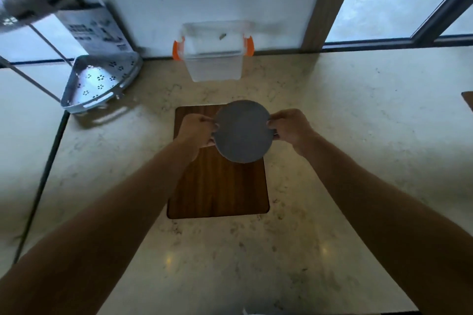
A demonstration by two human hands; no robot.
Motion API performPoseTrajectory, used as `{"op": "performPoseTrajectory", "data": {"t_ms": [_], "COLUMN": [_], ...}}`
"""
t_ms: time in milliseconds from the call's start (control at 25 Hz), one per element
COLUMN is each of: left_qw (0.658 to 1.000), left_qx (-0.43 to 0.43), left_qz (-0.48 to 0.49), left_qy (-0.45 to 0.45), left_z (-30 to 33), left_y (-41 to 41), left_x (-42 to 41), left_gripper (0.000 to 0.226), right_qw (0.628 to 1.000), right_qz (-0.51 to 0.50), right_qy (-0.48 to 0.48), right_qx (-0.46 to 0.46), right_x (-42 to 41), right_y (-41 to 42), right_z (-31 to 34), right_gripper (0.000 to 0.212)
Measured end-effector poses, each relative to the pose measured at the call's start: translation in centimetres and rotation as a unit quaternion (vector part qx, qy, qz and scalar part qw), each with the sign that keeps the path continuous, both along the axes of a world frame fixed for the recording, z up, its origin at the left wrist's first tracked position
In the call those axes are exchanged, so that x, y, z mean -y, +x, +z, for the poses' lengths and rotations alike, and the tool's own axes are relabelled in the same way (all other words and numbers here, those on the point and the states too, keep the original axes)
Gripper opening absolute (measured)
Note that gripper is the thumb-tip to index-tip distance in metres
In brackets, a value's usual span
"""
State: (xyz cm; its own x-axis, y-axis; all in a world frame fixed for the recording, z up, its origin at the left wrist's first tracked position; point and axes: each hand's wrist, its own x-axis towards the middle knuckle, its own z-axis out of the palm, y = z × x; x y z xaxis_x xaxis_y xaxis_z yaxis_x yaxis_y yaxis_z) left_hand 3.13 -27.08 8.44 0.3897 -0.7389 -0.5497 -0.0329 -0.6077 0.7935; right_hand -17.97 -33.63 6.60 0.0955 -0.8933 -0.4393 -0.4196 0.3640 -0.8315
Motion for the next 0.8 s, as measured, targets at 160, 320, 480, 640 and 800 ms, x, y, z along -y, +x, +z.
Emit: {"op": "performPoseTrajectory", "data": {"t_ms": [160,320,480,640,800], "left_qw": [0.999,0.997,0.993,0.983,0.971], "left_qx": [-0.005,0.003,0.0,0.073,0.142], "left_qz": [0.016,0.011,0.021,0.013,-0.02], "left_qy": [-0.045,-0.082,-0.12,-0.17,-0.192], "left_z": [2.7,4.9,7.2,8.6,7.5], "left_y": [4.2,7.2,10.2,12.5,15.3], "left_x": [2.8,7.1,13.3,19.5,24.9], "left_gripper": [0.014,0.017,0.022,0.014,0.018], "right_qw": [0.997,0.991,0.976,0.948,0.941], "right_qz": [0.046,0.068,0.078,0.103,0.096], "right_qy": [-0.056,-0.119,-0.201,-0.287,-0.317], "right_qx": [0.0,-0.011,-0.044,-0.085,-0.076], "right_x": [3.5,8.3,14.6,20.6,26.2], "right_y": [3.9,7.1,9.7,11.8,13.4], "right_z": [3.0,5.9,8.6,10.1,9.7], "right_gripper": [0.014,0.014,0.013,0.017,0.019]}}
